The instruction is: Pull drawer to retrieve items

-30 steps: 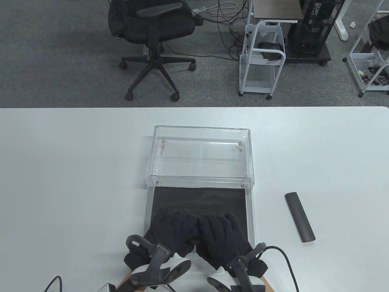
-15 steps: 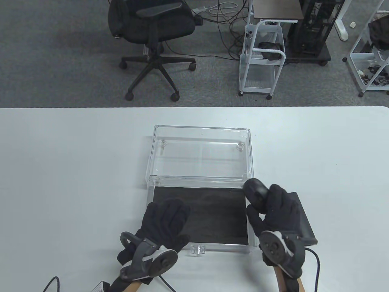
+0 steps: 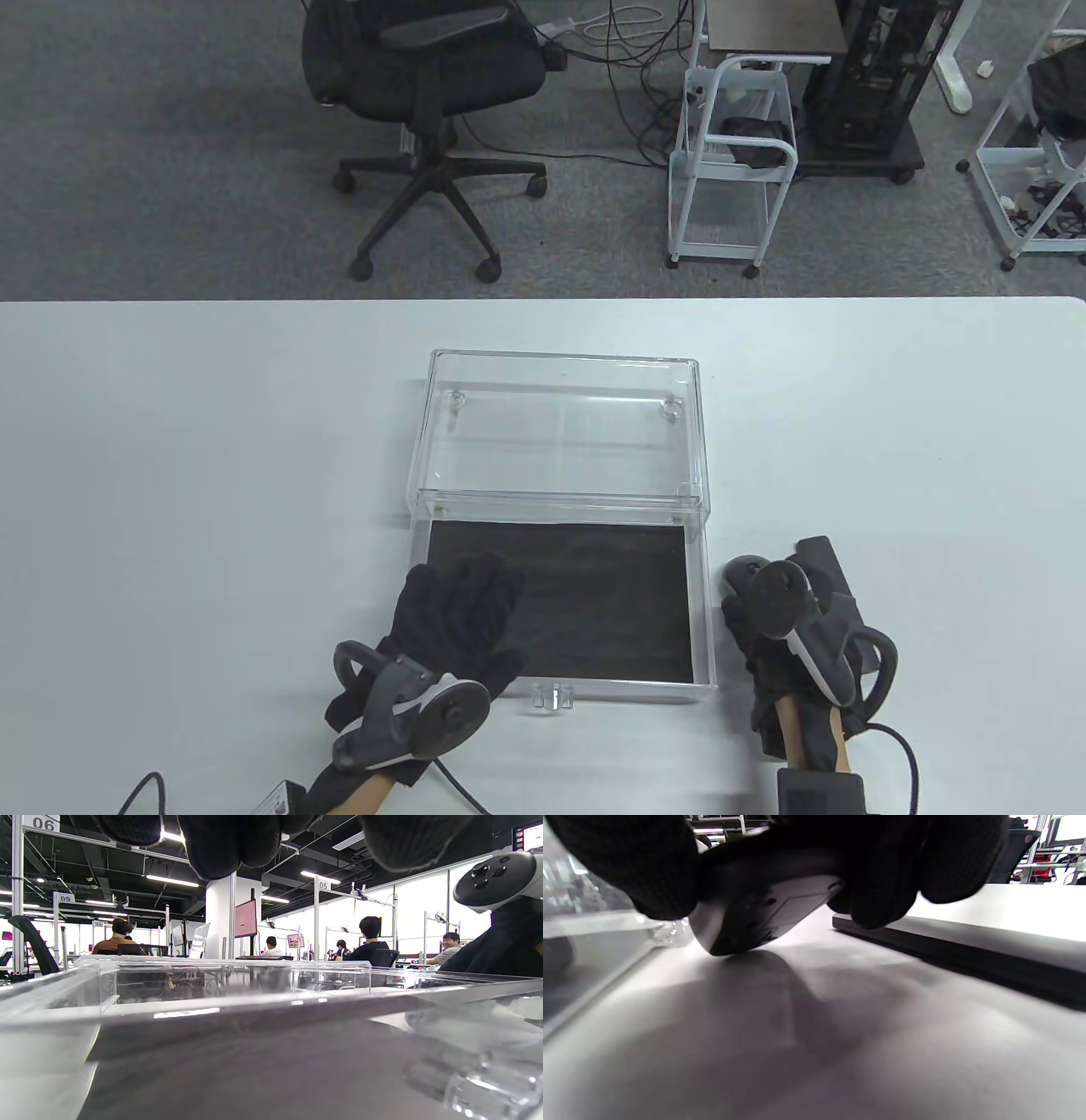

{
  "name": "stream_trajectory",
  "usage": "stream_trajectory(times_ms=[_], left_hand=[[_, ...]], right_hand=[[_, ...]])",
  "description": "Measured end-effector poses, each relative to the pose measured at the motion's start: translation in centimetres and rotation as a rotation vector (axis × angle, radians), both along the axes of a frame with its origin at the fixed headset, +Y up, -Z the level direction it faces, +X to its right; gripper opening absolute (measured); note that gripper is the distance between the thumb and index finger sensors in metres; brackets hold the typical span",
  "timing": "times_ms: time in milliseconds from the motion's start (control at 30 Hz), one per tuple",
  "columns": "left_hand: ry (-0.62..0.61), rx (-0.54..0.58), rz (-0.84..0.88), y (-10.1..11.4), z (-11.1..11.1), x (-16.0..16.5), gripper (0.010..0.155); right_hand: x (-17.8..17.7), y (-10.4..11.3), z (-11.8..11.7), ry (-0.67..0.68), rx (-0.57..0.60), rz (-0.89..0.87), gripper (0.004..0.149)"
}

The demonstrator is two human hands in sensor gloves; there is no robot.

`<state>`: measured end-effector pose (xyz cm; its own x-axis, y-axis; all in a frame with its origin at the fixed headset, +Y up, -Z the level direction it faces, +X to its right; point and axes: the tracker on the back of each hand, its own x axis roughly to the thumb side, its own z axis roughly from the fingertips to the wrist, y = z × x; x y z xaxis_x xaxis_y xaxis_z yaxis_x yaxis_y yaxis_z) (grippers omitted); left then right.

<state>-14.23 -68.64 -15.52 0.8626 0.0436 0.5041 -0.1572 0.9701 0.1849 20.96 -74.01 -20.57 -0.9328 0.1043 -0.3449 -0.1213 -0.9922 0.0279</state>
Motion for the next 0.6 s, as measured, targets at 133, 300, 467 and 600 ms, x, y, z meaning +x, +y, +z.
stream_trajectory(times_ms=[133, 300, 467, 600], left_hand=[[0.002, -0.011, -0.005, 0.0, 0.0, 0.0, 0.087], [0.005, -0.019, -0.005, 0.1, -0.1, 0.0, 0.087], [0.005, -0.033, 0.004, 0.1, -0.2, 0.0, 0.087], [0.007, -0.035, 0.009, 0.1, -0.3, -0.1, 0.087]], right_hand=[[-0.4, -0.4, -0.2, -0.035, -0.106, -0.002, 0.095], [-0.6, -1.2, -0.5, -0.042, -0.188, 0.013, 0.096], [-0.6, -1.5, -0.6, -0.053, -0.230, 0.007, 0.095], [-0.7, -0.7, -0.5, -0.024, -0.259, 0.026, 0.104]])
